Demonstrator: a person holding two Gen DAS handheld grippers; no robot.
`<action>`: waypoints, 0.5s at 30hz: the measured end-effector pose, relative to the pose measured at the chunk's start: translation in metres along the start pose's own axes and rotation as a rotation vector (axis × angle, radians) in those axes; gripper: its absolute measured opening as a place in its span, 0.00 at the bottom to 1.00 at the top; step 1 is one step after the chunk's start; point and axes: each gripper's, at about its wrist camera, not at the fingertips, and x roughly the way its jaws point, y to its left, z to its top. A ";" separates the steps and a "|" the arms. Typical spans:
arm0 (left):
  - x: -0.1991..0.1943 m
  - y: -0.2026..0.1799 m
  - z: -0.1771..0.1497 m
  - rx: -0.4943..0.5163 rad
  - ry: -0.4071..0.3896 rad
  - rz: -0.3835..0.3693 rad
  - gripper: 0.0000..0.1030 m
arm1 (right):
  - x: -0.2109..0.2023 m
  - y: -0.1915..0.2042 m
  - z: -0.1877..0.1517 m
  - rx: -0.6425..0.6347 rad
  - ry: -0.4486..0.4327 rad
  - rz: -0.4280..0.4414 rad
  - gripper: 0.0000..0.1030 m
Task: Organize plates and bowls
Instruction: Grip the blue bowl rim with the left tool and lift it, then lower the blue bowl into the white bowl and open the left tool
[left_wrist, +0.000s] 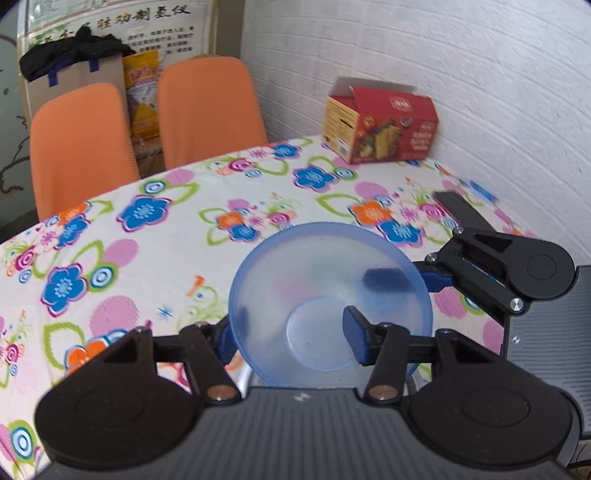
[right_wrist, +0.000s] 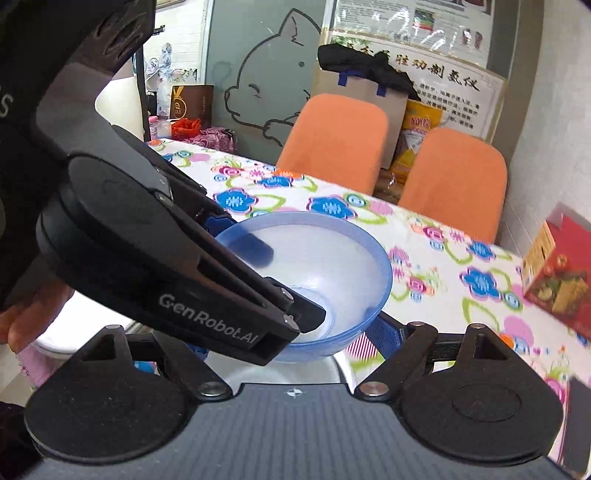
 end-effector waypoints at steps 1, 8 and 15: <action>0.002 -0.005 -0.006 0.008 0.009 0.002 0.52 | 0.001 0.000 -0.005 0.006 0.007 0.003 0.70; 0.014 -0.016 -0.028 0.026 0.042 0.021 0.53 | 0.003 0.006 -0.032 0.028 0.024 0.025 0.70; 0.020 -0.009 -0.036 0.031 0.036 0.028 0.70 | 0.006 0.011 -0.048 0.012 0.031 0.024 0.70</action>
